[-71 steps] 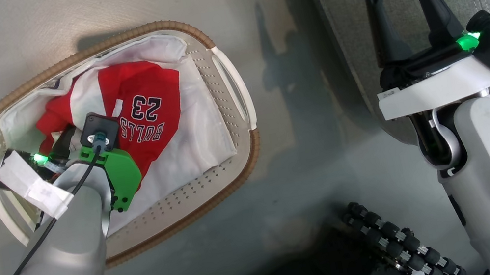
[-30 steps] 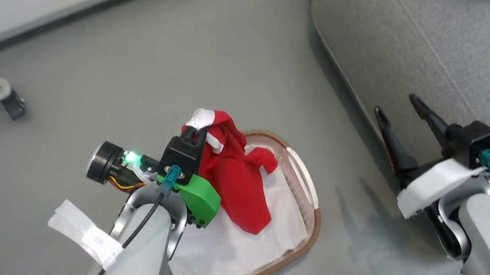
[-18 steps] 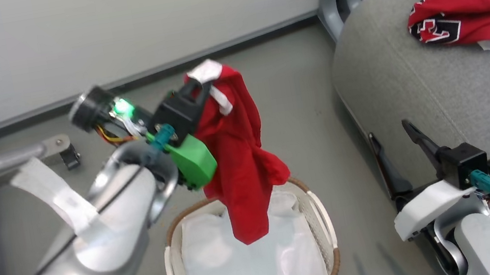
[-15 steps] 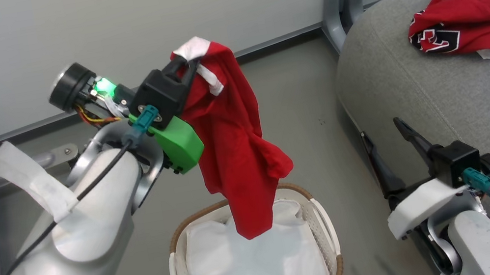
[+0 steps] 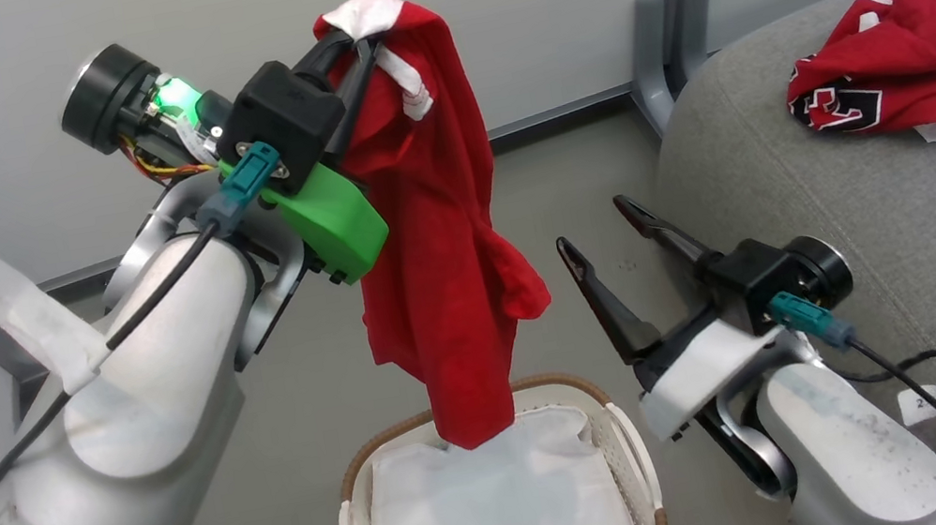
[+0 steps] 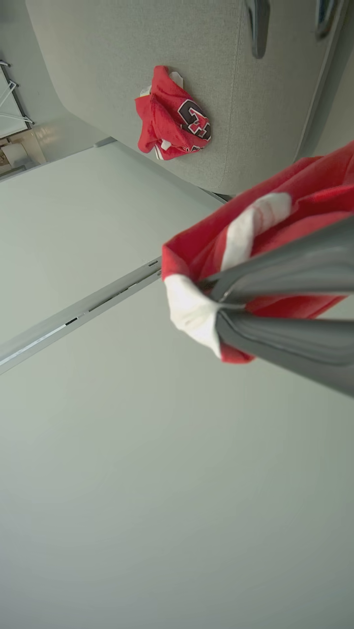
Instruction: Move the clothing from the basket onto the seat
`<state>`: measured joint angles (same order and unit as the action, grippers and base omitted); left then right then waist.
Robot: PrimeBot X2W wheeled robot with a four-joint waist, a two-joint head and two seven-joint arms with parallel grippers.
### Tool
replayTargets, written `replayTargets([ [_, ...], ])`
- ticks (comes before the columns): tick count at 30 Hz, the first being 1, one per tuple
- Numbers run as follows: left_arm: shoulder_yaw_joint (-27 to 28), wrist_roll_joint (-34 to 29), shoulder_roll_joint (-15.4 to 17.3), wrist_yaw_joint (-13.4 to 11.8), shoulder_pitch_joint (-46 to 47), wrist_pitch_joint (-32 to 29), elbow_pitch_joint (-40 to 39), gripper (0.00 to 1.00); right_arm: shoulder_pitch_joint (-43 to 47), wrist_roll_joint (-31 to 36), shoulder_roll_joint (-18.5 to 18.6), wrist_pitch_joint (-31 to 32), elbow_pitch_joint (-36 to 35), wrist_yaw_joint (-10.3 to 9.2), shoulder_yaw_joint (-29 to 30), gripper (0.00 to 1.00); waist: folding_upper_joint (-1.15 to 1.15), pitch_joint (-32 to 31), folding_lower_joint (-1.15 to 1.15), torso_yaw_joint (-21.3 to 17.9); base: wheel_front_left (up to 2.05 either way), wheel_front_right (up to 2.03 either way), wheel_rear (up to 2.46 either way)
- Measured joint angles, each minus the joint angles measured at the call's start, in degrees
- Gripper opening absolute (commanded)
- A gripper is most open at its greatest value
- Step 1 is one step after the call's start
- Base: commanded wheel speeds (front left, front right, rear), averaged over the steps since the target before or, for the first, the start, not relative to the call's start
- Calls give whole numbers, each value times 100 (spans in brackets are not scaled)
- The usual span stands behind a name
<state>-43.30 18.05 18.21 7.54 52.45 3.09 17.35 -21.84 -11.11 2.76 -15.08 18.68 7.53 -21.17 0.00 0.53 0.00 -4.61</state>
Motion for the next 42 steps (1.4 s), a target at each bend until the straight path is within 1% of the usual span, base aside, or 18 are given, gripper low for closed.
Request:
replayTargets([
  [7,-134,1,-86,0,-2,51,-129,0,-571,36,4,0,545,0,-547,100,0,-29,0,102,0,0,0],
  [11,-237,1,-115,0,-10,53,-255,0,-888,15,1,-1,854,0,-738,100,0,-61,0,160,0,0,0],
  [19,-461,29,-257,0,-52,54,-726,0,-1309,-182,3,-1,1488,0,-1206,100,0,-119,0,265,0,0,0],
  [20,-483,41,-267,0,-57,49,-792,0,-1362,-234,3,-1,1557,0,-1292,89,0,-121,0,278,0,0,0],
  [21,-493,42,-277,0,-57,45,-836,0,-1413,-279,1,-1,1597,0,-1345,42,0,-122,0,288,0,0,0],
  [22,-504,43,-280,0,-62,24,-887,0,-1470,-332,1,-1,1626,0,-1408,19,0,-120,0,301,0,0,0],
  [23,-511,43,-279,0,-68,14,-926,0,-1514,-372,2,-1,1651,0,-1449,0,0,-119,0,311,0,0,0],
  [27,-494,125,-224,-79,-201,-8,-992,0,-1628,-460,2,-1,1679,0,-1521,0,0,-106,0,349,0,0,0],
  [35,-179,525,182,-364,-878,85,-742,0,-1637,-483,2,-1,1580,0,-1443,0,0,-60,0,338,0,0,0],
  [36,-133,579,236,-400,-968,133,-684,6,-1634,-482,3,0,1558,0,-1416,0,0,-53,0,332,0,0,0],
  [37,-88,622,279,-453,-1060,198,-614,17,-1628,-481,2,-1,1530,0,-1381,0,0,-46,0,325,0,0,0],
  [38,-56,654,299,-485,-1138,250,-578,51,-1626,-475,2,-1,1508,0,-1343,0,0,-40,0,320,0,0,0],
  [39,-12,704,308,-523,-1240,323,-535,91,-1624,-450,2,0,1485,0,-1295,0,0,-32,0,315,0,0,0],
  [40,15,736,313,-561,-1335,394,-481,100,-1617,-434,2,-1,1459,0,-1243,0,0,-22,0,309,0,0,0],
  [42,55,816,313,-612,-1503,519,-405,100,-1595,-377,2,0,1417,0,-1125,0,0,-11,0,301,0,0,0],
])
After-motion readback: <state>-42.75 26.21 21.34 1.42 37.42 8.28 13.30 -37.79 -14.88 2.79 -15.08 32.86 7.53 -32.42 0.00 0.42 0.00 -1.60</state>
